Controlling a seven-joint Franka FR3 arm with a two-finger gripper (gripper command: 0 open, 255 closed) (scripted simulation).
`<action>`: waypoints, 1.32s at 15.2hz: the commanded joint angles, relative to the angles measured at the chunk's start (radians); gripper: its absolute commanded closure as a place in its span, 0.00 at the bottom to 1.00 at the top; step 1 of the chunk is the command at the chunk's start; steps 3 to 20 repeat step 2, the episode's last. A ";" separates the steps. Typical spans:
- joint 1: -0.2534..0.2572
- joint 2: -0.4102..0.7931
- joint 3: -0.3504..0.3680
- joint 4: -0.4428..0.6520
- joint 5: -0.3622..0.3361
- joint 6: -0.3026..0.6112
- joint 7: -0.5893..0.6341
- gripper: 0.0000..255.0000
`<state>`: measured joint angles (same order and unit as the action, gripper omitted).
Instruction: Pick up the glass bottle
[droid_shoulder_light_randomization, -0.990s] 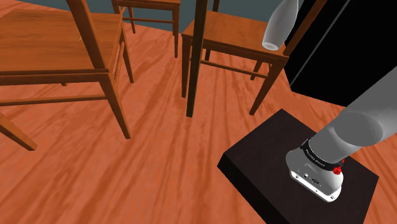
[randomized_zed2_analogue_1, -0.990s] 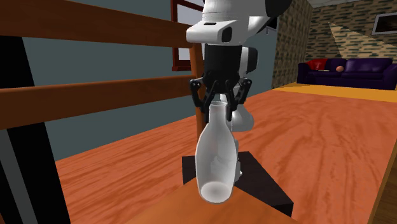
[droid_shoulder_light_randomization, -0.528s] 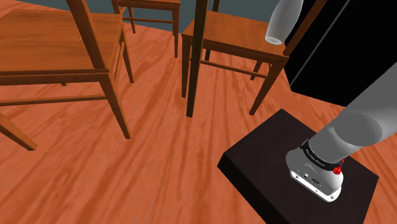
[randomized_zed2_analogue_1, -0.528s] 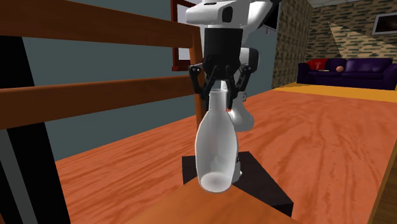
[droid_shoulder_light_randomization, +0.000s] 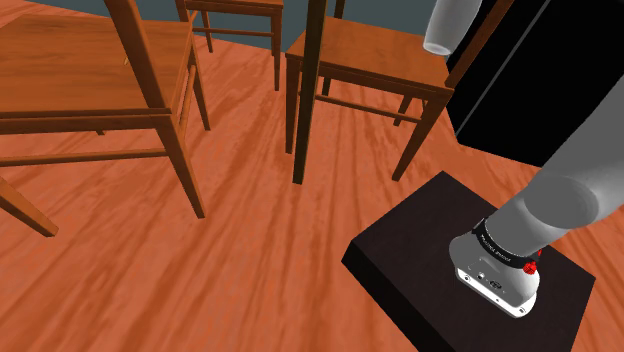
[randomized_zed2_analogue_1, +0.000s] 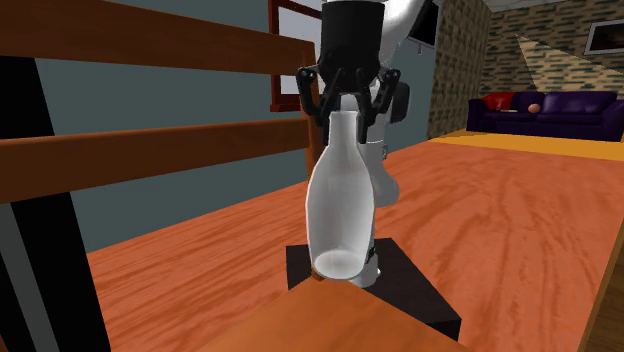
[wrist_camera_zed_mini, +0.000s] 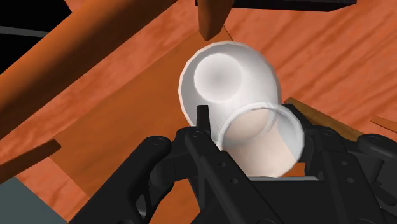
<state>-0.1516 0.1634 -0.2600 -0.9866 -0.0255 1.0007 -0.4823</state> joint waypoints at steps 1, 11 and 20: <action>-0.006 0.023 -0.002 0.052 0.006 -0.030 -0.005 1.00; -0.006 0.023 -0.002 0.052 0.006 -0.029 -0.005 1.00; -0.006 0.023 -0.002 0.052 0.006 -0.029 -0.005 1.00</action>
